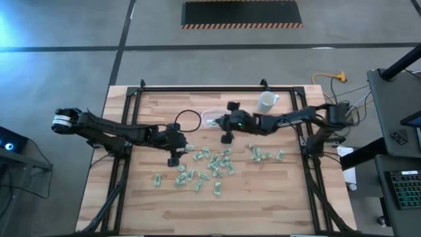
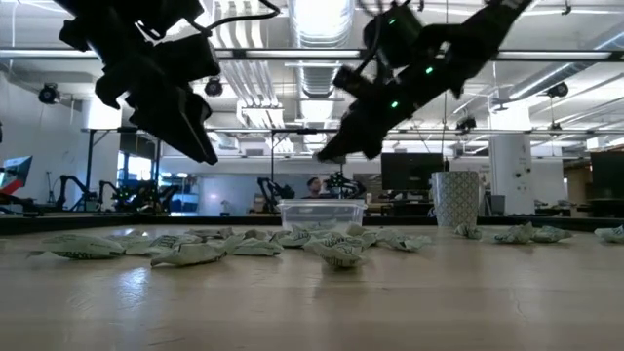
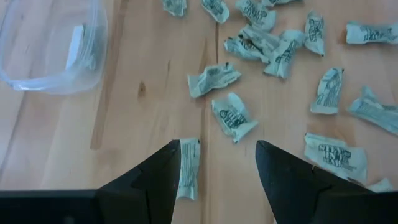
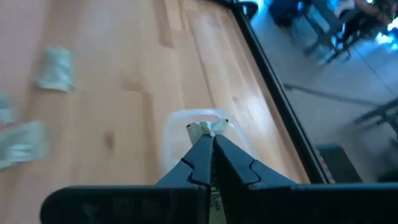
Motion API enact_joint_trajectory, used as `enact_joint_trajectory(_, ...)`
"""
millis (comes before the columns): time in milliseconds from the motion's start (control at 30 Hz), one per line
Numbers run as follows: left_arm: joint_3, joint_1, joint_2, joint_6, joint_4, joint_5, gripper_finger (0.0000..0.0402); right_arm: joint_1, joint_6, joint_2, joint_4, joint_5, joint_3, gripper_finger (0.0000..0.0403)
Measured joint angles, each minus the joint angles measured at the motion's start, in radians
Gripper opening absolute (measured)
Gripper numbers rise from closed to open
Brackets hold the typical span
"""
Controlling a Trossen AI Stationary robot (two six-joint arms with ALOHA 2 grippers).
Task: Pick and place Stevia / Truvia into bins
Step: Put the stevia packet into the transparent container
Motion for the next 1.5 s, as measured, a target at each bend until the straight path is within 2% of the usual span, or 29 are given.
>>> enact_joint_trajectory(167,-0.019,0.000,0.000,0.000,-0.001,0.000,0.0192,-0.049,0.064,0.119,-0.092,0.058,0.138,0.0009)
enact_joint_trajectory(267,-0.020,0.000,-0.001,-0.001,-0.010,0.003,0.0192,-0.072,0.056,0.152,-0.233,0.056,0.211,0.0018)
enact_joint_trajectory(400,-0.016,0.000,-0.001,0.000,-0.023,0.003,0.0192,-0.092,0.072,0.163,-0.369,0.033,0.273,0.0055)
enact_joint_trajectory(533,-0.016,0.000,-0.006,-0.002,-0.020,0.003,0.0192,-0.100,0.077,0.139,-0.381,-0.013,0.284,0.0103)
enact_joint_trajectory(600,-0.020,0.000,-0.006,-0.010,-0.026,0.003,0.0192,-0.100,0.057,0.112,-0.388,-0.073,0.283,0.0123)
enact_joint_trajectory(800,-0.024,0.000,0.047,-0.019,-0.021,-0.015,0.0192,-0.075,-0.023,-0.012,-0.412,-0.300,0.247,0.0142)
enact_joint_trajectory(900,-0.027,0.000,0.089,0.005,-0.021,-0.068,0.0192,-0.059,-0.051,-0.081,-0.440,-0.362,0.208,0.0137)
enact_joint_trajectory(1033,-0.030,0.005,0.147,0.042,-0.016,-0.164,0.0192,-0.036,-0.049,-0.177,-0.439,-0.388,0.127,0.0126)
enact_joint_trajectory(1133,-0.030,0.010,0.183,0.054,0.003,-0.168,0.0192,-0.015,-0.029,-0.249,-0.441,-0.389,0.057,0.0119)
enact_joint_trajectory(1500,-0.024,0.039,0.284,0.059,0.073,-0.075,0.0192,0.068,0.093,-0.521,-0.437,-0.388,-0.163,0.0099)
